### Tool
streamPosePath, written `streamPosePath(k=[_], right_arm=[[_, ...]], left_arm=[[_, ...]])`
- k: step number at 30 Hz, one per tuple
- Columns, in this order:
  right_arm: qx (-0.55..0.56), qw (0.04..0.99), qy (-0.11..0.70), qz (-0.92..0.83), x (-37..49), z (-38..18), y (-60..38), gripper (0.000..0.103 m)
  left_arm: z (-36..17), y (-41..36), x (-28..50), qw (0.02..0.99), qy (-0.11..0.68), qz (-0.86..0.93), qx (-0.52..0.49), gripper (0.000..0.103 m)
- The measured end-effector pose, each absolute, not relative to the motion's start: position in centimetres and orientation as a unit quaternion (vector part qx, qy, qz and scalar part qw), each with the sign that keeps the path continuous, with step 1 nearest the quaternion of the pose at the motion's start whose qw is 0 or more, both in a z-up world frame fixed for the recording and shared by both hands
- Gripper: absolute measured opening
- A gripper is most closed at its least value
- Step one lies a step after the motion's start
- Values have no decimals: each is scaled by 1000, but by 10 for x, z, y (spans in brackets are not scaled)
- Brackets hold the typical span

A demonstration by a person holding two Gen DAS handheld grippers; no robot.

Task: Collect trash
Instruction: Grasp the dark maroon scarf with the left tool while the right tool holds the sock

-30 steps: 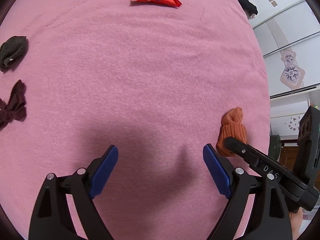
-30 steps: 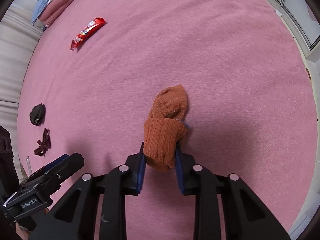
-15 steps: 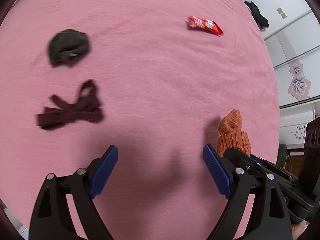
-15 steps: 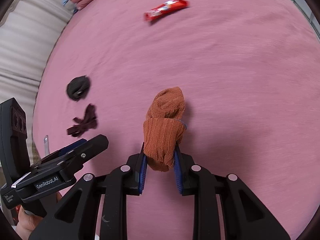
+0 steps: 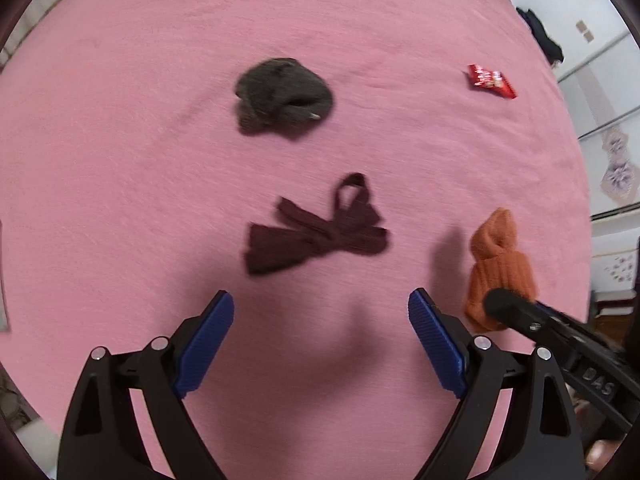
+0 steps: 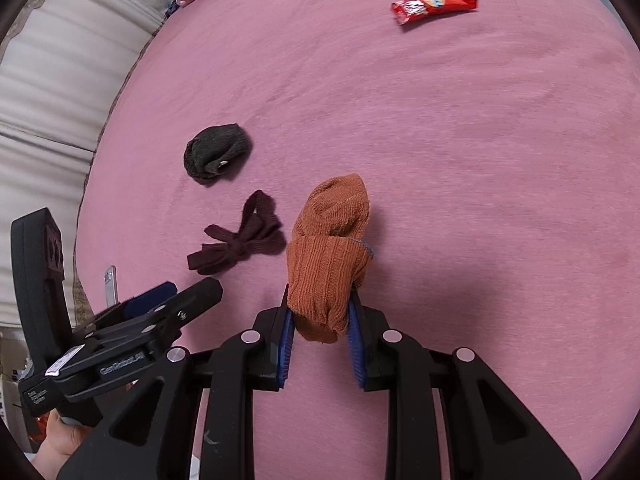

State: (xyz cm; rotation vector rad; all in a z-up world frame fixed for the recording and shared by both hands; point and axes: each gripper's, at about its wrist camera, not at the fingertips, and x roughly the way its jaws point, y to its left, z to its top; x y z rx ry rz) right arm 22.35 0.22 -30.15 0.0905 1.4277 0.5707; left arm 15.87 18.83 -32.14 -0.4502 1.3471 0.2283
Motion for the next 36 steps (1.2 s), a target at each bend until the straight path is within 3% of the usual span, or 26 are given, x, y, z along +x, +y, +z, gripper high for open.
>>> streamPosePath(k=[14,17,19,22,36], right_arm=[[33,711,659,244,237,-310,18,23],[33,709,662,241,238,-311,16,23],[35,708,663,240,238,-312,14,24],[35,707,664,242,236,-312,12,24],[31,716,652,248,207,-291,-39,23]], left_arm=[[-377,190,214,712,681,89,-143,90],[-377,187,214,711,683,107,-132,75],[-372,187,211,712,681,113,-132,57],[-366,189,206,713,677,113,-147,40],[-330,142,168,716,661,41,-219,35]])
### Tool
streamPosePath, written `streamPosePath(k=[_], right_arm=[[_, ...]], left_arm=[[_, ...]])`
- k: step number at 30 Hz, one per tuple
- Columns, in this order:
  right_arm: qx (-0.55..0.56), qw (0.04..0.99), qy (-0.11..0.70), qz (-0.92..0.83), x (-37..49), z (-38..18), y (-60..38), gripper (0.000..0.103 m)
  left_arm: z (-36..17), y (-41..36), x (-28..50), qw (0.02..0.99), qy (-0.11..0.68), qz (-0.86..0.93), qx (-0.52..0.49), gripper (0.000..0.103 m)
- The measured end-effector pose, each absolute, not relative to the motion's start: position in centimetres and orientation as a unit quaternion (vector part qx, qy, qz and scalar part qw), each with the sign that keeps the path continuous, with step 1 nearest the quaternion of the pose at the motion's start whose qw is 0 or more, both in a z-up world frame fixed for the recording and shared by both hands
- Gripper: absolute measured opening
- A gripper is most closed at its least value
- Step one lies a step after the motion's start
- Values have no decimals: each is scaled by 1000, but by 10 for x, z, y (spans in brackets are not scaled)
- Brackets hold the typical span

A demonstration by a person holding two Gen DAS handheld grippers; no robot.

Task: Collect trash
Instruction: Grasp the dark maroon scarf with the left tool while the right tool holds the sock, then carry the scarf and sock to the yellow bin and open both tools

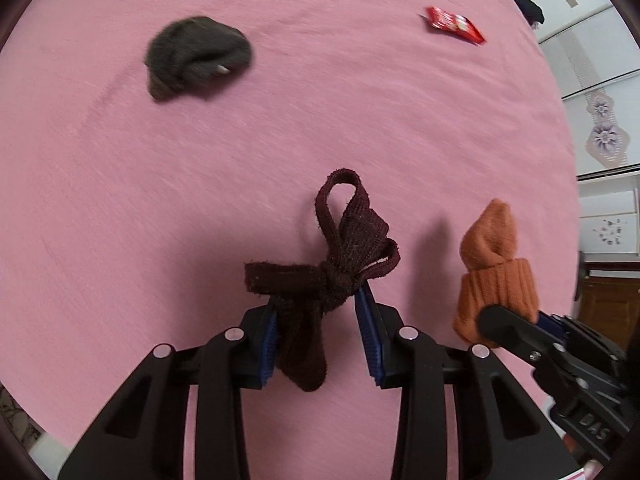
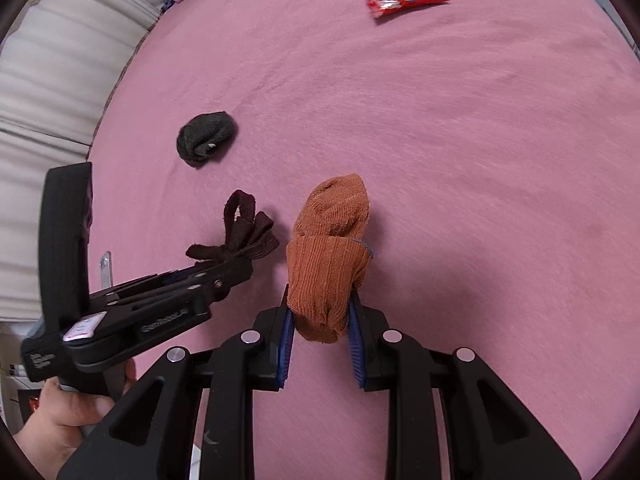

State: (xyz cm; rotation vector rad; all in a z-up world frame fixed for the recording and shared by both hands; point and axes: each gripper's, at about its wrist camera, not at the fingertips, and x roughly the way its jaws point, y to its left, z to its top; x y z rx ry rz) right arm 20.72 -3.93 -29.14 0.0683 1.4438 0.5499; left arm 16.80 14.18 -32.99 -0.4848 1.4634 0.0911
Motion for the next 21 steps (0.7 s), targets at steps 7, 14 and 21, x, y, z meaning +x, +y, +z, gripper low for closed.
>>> streamPosePath(k=[7,14,21], right_arm=[[50,728,645,226,180,-271,-113,24],[68,743,634,202,161,-251,-197,24],[97,752,630,170,146,-237,-289,24]], left_arm=[[-317,76,157,707,663,20,-244,35],[-295,-18,158,711,668,-17,-221,36],[-280,-125,150,709,678,-70,-181,36]])
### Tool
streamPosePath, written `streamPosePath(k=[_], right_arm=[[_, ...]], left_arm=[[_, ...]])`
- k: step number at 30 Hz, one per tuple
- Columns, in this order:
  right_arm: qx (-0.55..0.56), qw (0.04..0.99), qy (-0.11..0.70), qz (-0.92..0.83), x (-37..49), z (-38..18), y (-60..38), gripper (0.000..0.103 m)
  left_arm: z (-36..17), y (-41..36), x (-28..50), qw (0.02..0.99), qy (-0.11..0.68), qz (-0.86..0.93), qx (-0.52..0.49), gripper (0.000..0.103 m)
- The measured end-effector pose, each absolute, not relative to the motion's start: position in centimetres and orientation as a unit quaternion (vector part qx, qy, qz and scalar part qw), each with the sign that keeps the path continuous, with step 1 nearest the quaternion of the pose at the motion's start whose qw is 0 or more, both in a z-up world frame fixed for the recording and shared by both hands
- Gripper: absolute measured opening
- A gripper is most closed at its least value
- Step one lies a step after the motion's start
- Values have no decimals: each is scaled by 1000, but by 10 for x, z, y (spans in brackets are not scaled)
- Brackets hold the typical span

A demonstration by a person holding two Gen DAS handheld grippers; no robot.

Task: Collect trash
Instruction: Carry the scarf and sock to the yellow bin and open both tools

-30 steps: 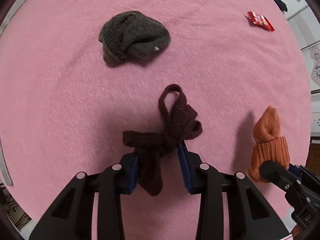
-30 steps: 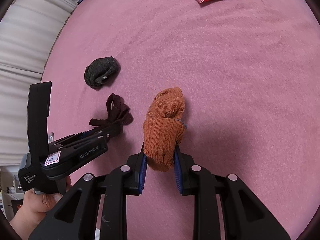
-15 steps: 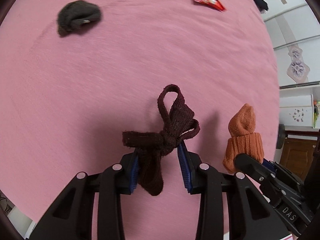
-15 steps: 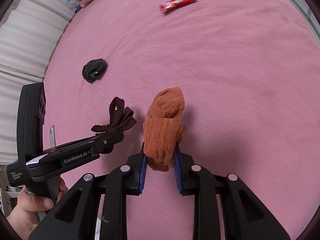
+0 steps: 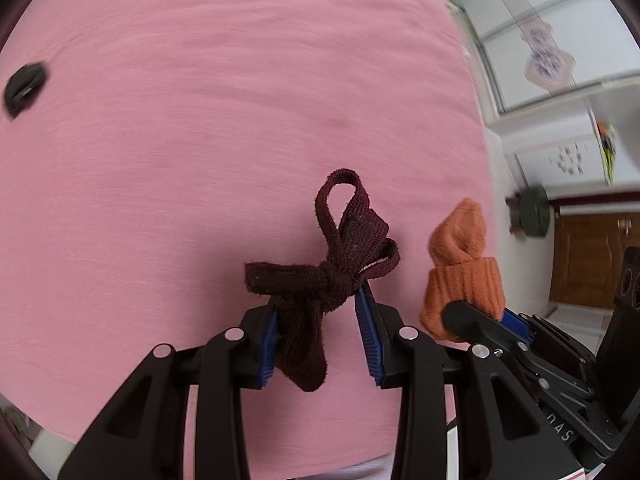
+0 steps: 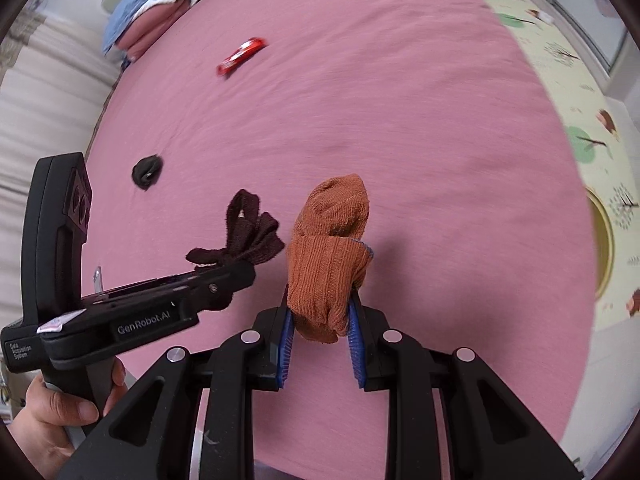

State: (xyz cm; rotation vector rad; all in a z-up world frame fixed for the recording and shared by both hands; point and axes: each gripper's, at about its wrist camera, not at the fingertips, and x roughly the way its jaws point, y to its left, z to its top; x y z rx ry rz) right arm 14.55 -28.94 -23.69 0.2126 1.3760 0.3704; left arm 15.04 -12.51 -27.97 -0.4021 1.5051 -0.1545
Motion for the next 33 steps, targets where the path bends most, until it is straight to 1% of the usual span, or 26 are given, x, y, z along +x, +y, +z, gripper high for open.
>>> streamPosePath(k=[9,17,26,33], right_arm=[[118,760,627,128,126,-228,-401,24],[160,764,620,81,115,-229,-490,24],[200,766,609,39,112,-233,-565,24],[229,764,603,8,119,-241,-610,24]], left_arm=[[-279,-264,164,695,694,-135,-130,36],[-283,-362,174,682,704,-182,-81,36],[-286,-432,186,667,714,-211,-43,36],[-299,-476,200,652,722,-231,-18,36]])
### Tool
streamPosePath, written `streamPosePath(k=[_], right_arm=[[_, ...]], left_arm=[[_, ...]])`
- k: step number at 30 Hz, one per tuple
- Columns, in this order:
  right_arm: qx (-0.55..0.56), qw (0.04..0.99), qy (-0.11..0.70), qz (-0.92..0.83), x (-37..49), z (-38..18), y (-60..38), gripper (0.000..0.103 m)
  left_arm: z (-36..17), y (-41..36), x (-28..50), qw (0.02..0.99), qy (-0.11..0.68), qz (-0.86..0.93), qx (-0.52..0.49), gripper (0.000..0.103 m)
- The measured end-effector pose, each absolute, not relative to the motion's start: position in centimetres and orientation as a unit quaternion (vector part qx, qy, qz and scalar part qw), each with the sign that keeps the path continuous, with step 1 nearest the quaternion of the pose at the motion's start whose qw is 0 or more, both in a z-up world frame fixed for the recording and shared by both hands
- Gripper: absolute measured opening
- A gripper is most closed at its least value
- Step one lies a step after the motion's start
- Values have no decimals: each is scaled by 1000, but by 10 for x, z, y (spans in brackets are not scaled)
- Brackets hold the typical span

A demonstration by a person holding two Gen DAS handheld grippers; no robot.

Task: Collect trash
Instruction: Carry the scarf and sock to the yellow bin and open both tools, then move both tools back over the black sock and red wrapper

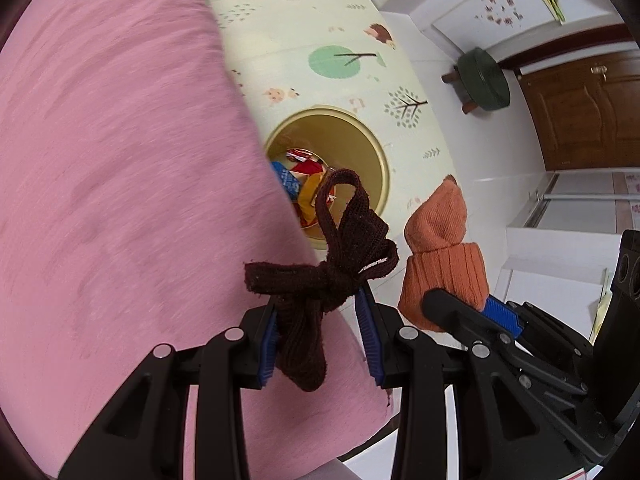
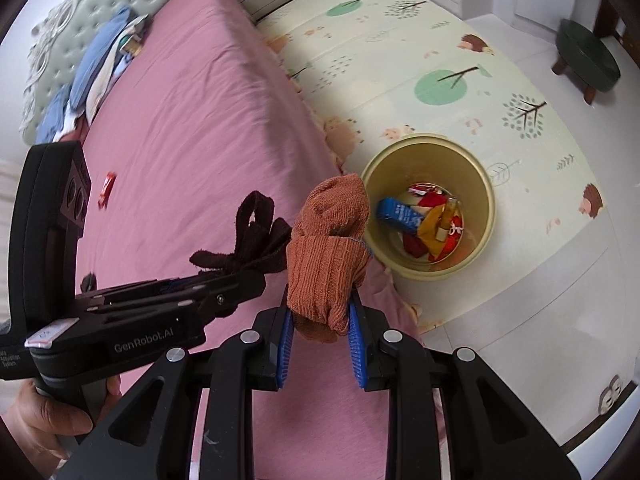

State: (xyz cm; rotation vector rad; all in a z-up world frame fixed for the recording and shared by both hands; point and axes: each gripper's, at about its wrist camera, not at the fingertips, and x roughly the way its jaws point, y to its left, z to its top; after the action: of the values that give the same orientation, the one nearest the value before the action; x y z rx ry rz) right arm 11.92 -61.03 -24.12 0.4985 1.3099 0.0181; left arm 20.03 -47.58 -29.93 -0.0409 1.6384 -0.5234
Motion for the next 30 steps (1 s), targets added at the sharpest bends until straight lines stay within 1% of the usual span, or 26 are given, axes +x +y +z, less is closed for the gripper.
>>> streamPosePath(k=[11,14,15,17,18,19,20,21,24,30], right_arm=[[248,765,593,-37,145,-256,-671,24],[252,767,588,-43,153,-255,-685,27],[253,770,584,-48,155,-254,-690,30],[249,776,577,-60,158,-249,-699,32],[250,777,574,-64,160,-247,-706,35],[252,779,571,-68,162,-246,-710,37],[255,780,567,-72,162,-245,-714,40],[256,780,565,-78,163,-243,-718,46],[258,781,563,-81,164,-239,-724,47],[247,778,573,-74,164,-238,-714,47]], left_arm=[[-321,-543,235,645,721,-255,13,36],[-322,-556,245,646,718,-261,15,37],[-321,-561,248,647,715,-264,17,40],[-319,-568,252,650,713,-263,21,56],[-317,-571,255,652,710,-264,17,66],[-315,-571,257,654,708,-266,12,72],[-314,-572,259,656,707,-265,9,75],[-314,-572,262,659,706,-259,8,79],[-311,-567,266,660,708,-252,-8,82],[-307,-559,261,663,705,-251,5,82]])
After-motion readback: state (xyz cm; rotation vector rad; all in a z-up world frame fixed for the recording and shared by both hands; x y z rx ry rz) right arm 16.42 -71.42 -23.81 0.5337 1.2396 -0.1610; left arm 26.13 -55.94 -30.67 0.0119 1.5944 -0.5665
